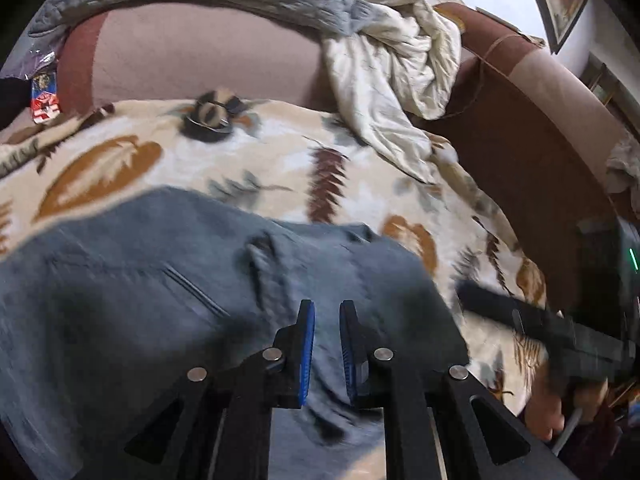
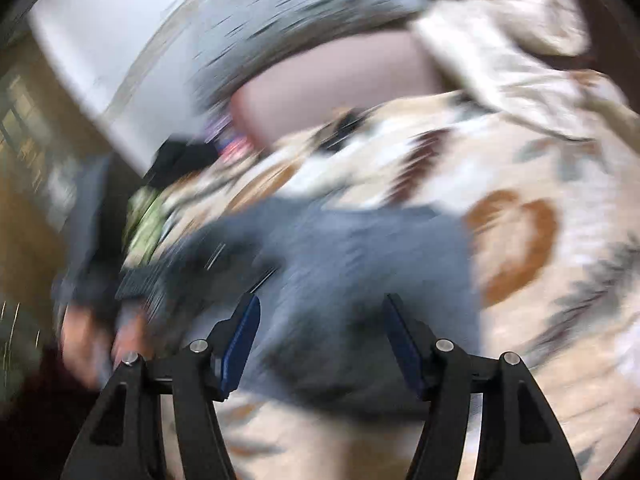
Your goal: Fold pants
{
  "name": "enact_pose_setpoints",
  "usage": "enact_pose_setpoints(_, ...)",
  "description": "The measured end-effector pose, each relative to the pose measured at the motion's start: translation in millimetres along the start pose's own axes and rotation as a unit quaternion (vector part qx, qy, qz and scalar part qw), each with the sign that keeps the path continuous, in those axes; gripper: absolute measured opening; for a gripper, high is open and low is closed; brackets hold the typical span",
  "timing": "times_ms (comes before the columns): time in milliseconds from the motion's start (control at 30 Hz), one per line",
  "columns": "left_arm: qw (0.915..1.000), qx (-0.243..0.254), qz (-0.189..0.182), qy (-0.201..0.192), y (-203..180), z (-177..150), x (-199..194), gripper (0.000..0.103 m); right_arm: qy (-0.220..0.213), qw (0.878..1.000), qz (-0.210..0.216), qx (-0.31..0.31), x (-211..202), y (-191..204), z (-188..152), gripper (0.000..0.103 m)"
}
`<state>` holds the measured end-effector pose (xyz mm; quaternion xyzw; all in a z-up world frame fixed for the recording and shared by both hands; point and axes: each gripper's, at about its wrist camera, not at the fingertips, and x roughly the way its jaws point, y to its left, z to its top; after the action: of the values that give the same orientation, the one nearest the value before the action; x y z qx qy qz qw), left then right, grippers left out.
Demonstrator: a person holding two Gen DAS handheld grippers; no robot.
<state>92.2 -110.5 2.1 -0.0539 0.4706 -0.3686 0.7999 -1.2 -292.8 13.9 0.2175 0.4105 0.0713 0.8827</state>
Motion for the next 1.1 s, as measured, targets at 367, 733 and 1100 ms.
enact_pose_setpoints(367, 0.9944, 0.036, 0.061, 0.079, -32.1, -46.5, 38.4, 0.015, 0.029, 0.996, -0.065, 0.045, 34.8, -29.1, 14.3, 0.065)
enact_pose_setpoints(733, 0.9991, 0.002, 0.043, -0.003, -14.8, -69.0, -28.1, 0.015, 0.066, 0.994, -0.082, 0.038, 57.9, -27.5, 5.1, 0.072)
enact_pose_setpoints(1100, 0.8504, -0.272, 0.343, -0.292, 100.9, -160.8, -203.0, 0.080, 0.024, 0.995, -0.061, -0.072, 39.1, 36.2, -20.5, 0.072)
